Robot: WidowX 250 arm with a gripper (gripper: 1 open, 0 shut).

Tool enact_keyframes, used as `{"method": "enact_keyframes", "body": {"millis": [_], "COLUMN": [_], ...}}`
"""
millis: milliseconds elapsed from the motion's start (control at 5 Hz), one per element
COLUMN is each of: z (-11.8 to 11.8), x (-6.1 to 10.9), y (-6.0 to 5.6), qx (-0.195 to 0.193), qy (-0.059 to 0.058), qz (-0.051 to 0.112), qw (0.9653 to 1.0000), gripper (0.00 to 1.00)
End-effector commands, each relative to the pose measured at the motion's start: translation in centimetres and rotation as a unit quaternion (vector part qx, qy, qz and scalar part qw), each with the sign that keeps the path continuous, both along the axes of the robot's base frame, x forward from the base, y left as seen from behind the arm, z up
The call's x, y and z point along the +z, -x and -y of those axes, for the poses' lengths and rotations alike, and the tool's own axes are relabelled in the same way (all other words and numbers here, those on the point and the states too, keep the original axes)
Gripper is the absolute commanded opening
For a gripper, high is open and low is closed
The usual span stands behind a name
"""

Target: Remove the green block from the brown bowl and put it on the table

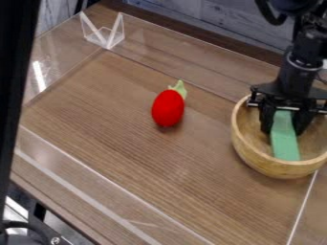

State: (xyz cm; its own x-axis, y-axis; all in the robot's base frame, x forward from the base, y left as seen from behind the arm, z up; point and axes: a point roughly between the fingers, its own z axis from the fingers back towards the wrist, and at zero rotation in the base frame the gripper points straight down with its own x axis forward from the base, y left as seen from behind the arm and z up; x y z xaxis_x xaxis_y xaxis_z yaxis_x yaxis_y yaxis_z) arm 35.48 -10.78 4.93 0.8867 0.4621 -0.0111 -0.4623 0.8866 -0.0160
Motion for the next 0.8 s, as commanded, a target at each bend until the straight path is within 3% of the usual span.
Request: {"method": "enact_keyframes", "body": {"millis": [0,600], "z": [-0.4,-0.9], "x": [4.4,6.8], "y": [-0.4,0.0], "qx": [0.003,0.001], "qy": [0.021,0.039], "qz": [0.049,0.067], "qw": [0.9986,0.9970], "gripper": [0.00,0.00]}}
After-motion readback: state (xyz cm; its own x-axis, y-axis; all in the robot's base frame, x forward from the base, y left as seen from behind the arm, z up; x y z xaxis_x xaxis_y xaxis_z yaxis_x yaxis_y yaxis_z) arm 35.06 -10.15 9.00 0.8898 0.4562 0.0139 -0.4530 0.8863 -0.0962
